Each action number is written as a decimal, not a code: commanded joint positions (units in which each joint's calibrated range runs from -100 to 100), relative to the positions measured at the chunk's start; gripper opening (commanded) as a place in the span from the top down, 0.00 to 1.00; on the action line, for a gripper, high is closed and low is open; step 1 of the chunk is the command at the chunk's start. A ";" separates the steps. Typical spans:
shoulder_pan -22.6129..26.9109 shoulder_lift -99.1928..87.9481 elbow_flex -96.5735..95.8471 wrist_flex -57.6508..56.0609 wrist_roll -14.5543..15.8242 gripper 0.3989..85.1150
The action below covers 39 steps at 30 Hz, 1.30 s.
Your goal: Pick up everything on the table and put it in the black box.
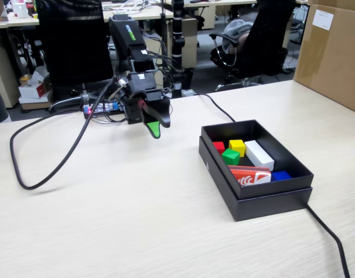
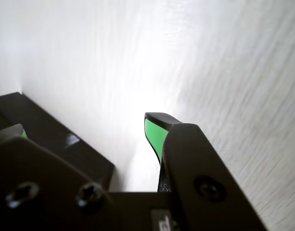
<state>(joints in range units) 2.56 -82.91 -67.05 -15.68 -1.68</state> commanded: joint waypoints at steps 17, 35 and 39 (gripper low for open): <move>-0.63 -9.17 -28.24 32.31 0.63 0.44; -0.68 -6.65 -30.14 29.46 0.93 0.43; -0.68 -6.65 -30.14 29.46 0.98 0.43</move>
<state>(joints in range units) 1.88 -90.55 -97.26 14.36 -0.66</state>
